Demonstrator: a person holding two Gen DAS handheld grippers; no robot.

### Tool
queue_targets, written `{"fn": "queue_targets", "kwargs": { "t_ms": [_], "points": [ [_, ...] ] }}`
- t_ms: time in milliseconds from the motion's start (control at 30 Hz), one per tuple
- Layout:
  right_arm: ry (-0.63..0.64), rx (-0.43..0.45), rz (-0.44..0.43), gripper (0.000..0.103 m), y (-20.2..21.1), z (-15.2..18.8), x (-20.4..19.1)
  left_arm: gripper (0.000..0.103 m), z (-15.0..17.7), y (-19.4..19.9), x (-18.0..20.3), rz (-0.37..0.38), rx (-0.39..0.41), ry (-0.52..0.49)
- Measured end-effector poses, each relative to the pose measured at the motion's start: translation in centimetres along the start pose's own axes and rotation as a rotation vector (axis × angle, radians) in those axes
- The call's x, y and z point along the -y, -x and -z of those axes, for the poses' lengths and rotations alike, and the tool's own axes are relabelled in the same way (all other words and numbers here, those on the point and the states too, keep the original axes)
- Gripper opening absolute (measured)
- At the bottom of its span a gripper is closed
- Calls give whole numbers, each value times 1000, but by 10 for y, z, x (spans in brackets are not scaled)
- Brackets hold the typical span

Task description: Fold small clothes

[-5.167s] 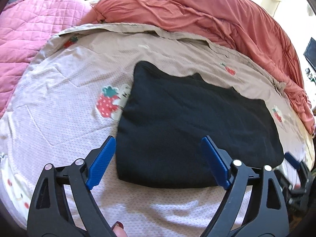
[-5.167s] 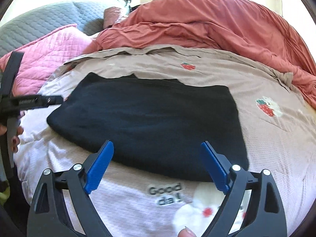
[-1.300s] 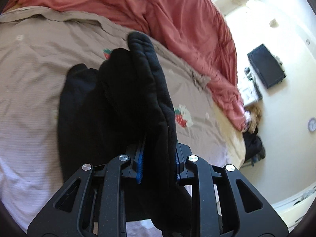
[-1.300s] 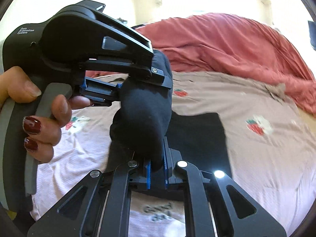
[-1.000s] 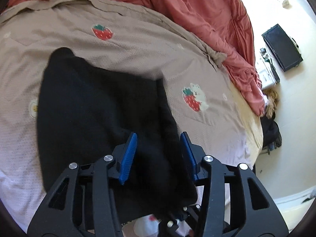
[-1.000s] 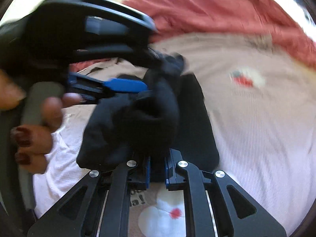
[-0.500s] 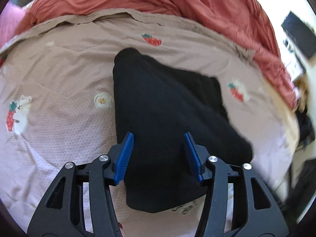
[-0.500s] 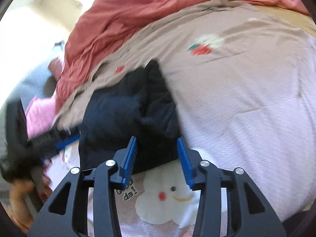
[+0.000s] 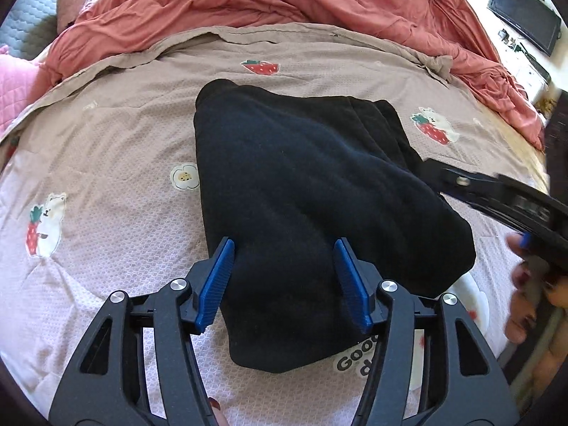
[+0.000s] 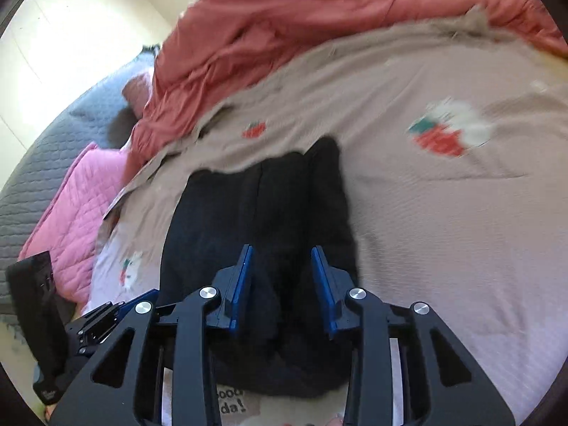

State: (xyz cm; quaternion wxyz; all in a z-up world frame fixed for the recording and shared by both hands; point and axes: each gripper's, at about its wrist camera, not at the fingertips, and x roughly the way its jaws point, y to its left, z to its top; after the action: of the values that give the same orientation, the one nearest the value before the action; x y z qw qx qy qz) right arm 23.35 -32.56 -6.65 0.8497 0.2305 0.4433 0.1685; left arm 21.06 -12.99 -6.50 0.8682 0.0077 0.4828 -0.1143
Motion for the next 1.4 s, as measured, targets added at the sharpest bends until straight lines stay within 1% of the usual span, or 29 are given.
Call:
{"fn": "queue_targets", "kwargs": {
  "t_ms": [133, 167, 200, 233, 300, 367, 400, 433, 467, 533, 633, 700, 867, 933, 1100, 1200, 1300, 1333, 1367, 1400],
  "points": [
    [4, -43, -7, 35, -18, -5, 3, 52, 1, 0, 1, -3, 4, -6],
    [-1, -47, -4, 37, -21, -7, 4, 53, 1, 0, 1, -3, 5, -7],
    [-7, -50, -2, 42, -23, -7, 6, 53, 1, 0, 2, -2, 6, -5],
    [-13, -53, -6, 43, -27, -9, 7, 53, 2, 0, 2, -1, 7, -5],
    [-4, -46, -1, 43, -29, -10, 8, 54, 1, 0, 2, -2, 7, -8],
    [31, -32, 12, 43, -31, -11, 4, 55, 1, 0, 2, -2, 7, -3],
    [49, -33, 13, 38, -32, -11, 2, 55, 1, 0, 2, -4, 6, -2],
    [67, -34, 8, 24, -33, -11, -1, 55, 1, 0, 3, -4, 6, 0],
    [89, -27, 14, 23, -32, -12, -5, 55, 1, 1, 3, -6, 7, 3],
    [122, -6, 22, 10, -28, -12, -11, 55, 1, 1, 2, -5, 8, 11],
    [141, 30, 13, 7, -18, -13, -15, 56, 1, 3, 1, -6, 10, 23],
    [165, 58, 2, 7, -10, -15, -21, 61, 1, 5, 1, 0, 8, 33],
    [231, 142, 3, 6, 13, -22, -35, 64, 0, 10, 3, 21, 12, 44],
    [253, 153, 33, 6, 16, -24, -36, 64, -1, 11, 4, 29, 15, 44],
    [257, 100, 132, 6, 5, -23, -27, 66, -1, 9, 9, 38, 16, 29],
    [234, 83, 137, 6, 6, -23, -21, 67, 0, 10, 13, 38, 19, 15],
    [237, 76, 177, 6, 9, -21, -17, 68, 0, 9, 14, 52, 20, 9],
    [248, 76, 215, 3, 7, -20, -16, 70, 0, 8, 14, 52, 19, 8],
    [269, 74, 293, 0, 2, -19, -13, 72, 0, 7, 15, 51, 15, 7],
    [287, 71, 384, 0, -4, -18, -8, 75, 0, 3, 15, 41, 6, 5]
  ]
}}
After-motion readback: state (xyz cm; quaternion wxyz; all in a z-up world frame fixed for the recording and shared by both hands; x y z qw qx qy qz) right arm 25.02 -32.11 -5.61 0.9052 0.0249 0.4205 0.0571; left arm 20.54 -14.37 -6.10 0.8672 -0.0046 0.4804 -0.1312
